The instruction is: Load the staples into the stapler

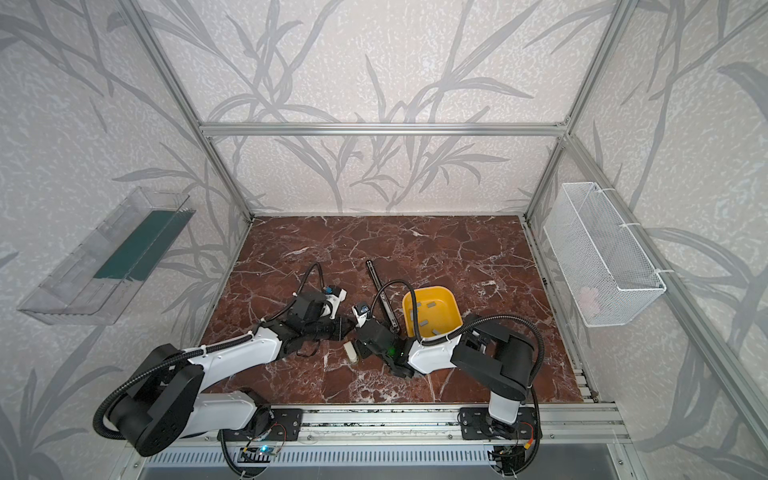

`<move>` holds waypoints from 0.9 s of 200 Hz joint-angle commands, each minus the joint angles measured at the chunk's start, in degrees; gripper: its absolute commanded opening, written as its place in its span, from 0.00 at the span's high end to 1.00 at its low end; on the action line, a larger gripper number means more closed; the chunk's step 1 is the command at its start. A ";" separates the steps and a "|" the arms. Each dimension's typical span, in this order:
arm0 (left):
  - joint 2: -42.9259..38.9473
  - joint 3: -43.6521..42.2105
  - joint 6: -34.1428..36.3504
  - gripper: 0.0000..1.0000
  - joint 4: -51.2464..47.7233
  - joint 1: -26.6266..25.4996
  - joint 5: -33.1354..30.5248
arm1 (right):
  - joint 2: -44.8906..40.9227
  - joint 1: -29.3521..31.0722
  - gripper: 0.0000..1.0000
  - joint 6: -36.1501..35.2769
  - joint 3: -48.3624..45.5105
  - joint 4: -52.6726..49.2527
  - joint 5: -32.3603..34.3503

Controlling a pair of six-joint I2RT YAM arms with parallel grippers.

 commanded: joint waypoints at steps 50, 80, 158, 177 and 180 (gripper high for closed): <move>0.74 1.78 0.98 0.94 0.95 -0.24 1.18 | 5.72 0.93 0.81 4.14 -3.62 1.51 -0.84; 1.02 1.85 0.90 0.94 0.98 -0.32 1.41 | 7.41 1.35 0.82 5.29 -4.28 2.46 -0.72; 1.13 1.94 0.90 0.94 0.91 -0.36 1.21 | 7.30 2.00 0.82 5.71 -4.92 2.83 0.00; 0.81 1.94 0.98 0.94 0.60 -0.37 0.69 | 5.94 1.96 0.82 4.66 -3.63 1.04 0.30; 0.72 1.94 0.98 0.94 0.51 -0.40 0.53 | 5.56 2.01 0.82 4.36 -3.36 0.58 0.41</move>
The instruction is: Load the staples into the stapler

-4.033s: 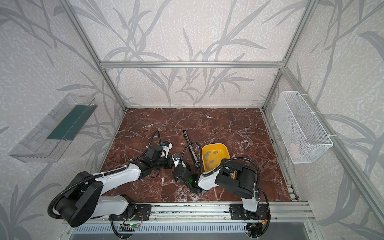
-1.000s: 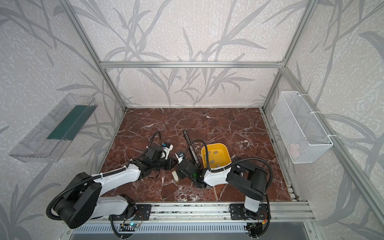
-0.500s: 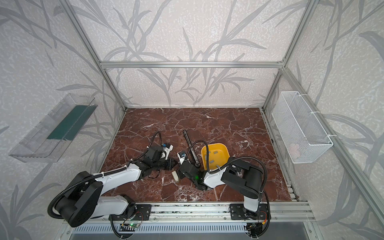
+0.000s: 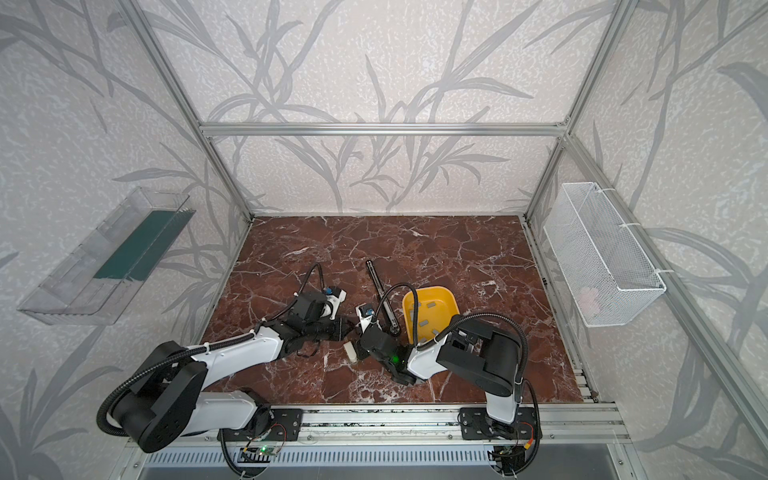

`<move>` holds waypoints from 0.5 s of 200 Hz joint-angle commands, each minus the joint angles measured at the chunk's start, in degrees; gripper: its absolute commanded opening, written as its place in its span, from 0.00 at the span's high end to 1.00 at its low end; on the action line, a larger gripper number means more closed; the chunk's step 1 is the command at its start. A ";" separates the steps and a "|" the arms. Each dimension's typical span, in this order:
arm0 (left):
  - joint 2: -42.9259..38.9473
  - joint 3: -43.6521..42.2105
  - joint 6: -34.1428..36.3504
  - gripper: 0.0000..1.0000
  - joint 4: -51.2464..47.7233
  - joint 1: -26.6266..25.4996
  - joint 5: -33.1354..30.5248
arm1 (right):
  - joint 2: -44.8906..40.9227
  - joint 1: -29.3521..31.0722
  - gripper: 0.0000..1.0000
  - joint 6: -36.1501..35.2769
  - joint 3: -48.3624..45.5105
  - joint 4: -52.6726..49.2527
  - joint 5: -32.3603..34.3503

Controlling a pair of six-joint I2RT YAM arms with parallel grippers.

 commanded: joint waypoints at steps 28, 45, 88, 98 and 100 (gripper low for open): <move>-1.64 1.59 1.03 0.93 0.14 -0.43 -0.12 | -4.62 0.77 0.79 -3.84 2.30 -17.50 -0.14; -2.22 1.35 0.96 0.93 0.04 -0.42 -0.55 | -7.51 0.71 0.78 -5.98 4.20 -20.21 0.67; -2.31 1.32 0.83 0.92 0.13 -0.46 -0.41 | -9.37 0.73 0.77 -7.64 6.17 -21.96 1.32; -2.31 1.39 0.83 0.92 0.13 -0.46 -0.40 | -8.90 0.73 0.77 -7.45 5.91 -21.54 1.29; -2.28 1.34 0.80 0.92 0.13 -0.38 -0.40 | -8.84 0.72 0.77 -7.42 5.87 -21.56 1.33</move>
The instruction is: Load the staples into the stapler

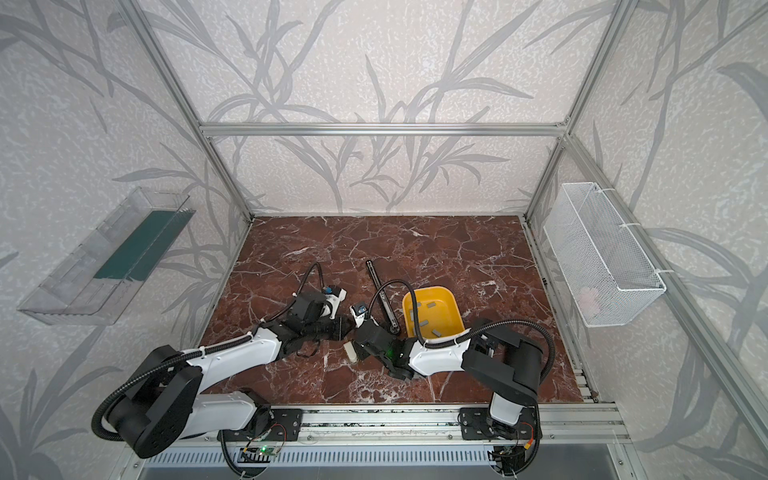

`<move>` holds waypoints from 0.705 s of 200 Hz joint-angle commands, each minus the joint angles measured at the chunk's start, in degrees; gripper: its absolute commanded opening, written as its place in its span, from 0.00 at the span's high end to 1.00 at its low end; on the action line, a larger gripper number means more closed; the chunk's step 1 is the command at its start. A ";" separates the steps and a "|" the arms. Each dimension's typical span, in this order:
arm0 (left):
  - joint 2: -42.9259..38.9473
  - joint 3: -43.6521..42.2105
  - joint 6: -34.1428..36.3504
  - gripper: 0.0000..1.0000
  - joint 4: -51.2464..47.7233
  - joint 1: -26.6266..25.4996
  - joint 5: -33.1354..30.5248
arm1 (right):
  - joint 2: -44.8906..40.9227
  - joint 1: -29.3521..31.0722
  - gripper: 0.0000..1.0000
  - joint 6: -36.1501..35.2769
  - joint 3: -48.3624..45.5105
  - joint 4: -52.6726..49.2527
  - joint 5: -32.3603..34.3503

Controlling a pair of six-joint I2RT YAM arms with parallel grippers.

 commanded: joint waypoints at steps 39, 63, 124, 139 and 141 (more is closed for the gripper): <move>-1.37 1.60 0.89 0.92 -0.42 -0.09 -1.50 | -2.63 0.34 0.74 -1.40 -0.59 -3.01 2.27; -4.12 2.46 -0.54 0.91 -1.33 -0.06 -4.96 | -6.48 0.32 0.71 0.69 -4.20 -3.62 2.75; -8.85 8.73 -12.49 0.51 5.26 0.55 -16.24 | -16.48 0.37 0.63 5.99 -12.09 -12.75 2.52; -8.62 7.08 -13.25 0.45 10.78 0.51 -17.68 | -17.42 0.35 0.62 7.04 -12.95 -15.38 4.08; -8.54 6.87 -13.01 0.45 11.48 0.57 -17.83 | -17.53 0.36 0.62 7.11 -13.09 -15.63 4.33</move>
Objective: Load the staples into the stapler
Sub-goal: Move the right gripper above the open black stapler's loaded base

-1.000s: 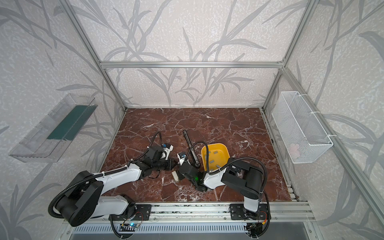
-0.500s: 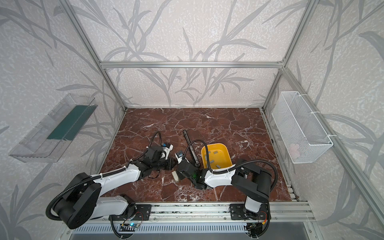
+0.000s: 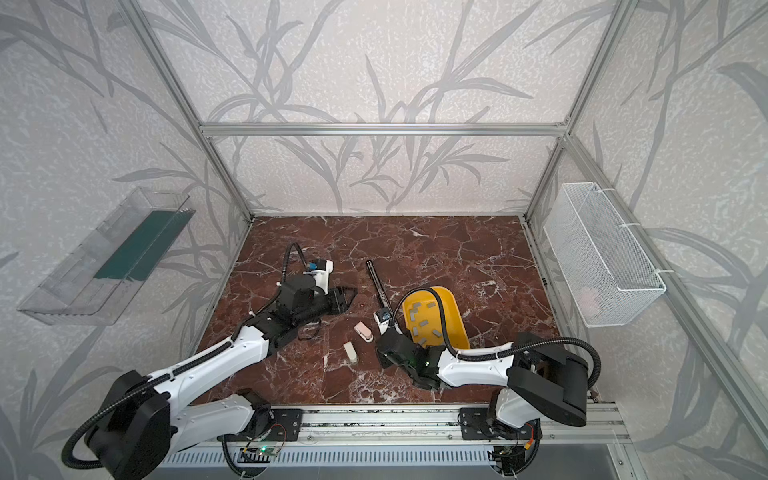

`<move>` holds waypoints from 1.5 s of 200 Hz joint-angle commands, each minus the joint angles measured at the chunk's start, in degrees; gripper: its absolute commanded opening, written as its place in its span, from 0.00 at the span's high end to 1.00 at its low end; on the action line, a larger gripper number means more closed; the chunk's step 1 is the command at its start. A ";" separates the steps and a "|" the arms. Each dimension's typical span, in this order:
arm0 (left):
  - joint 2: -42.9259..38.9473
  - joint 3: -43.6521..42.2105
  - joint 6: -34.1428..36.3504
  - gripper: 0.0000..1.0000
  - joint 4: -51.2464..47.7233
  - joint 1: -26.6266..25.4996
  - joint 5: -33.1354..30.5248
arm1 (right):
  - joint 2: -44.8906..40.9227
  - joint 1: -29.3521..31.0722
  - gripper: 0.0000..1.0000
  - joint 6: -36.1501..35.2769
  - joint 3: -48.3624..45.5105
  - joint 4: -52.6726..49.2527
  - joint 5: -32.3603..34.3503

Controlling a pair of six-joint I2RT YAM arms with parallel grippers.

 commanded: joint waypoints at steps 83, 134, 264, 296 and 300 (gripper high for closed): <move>4.90 -2.98 7.53 0.34 9.25 0.45 -8.85 | -7.92 -3.73 0.23 4.82 -3.22 -18.08 10.24; 7.02 -2.11 7.18 0.34 9.69 0.46 -6.40 | -8.12 -4.21 0.15 -1.72 -2.68 -11.08 5.61; 5.96 -1.76 6.71 0.33 8.57 0.57 -5.54 | 10.17 -7.02 0.49 -6.99 9.32 -5.05 2.53; 6.84 -1.43 6.40 0.33 8.33 0.75 -5.54 | 11.25 -7.07 0.50 -7.41 9.37 -4.37 3.30; 7.04 -1.34 6.36 0.33 8.26 0.76 -5.43 | 11.34 -7.05 0.50 -7.48 9.42 -4.28 3.38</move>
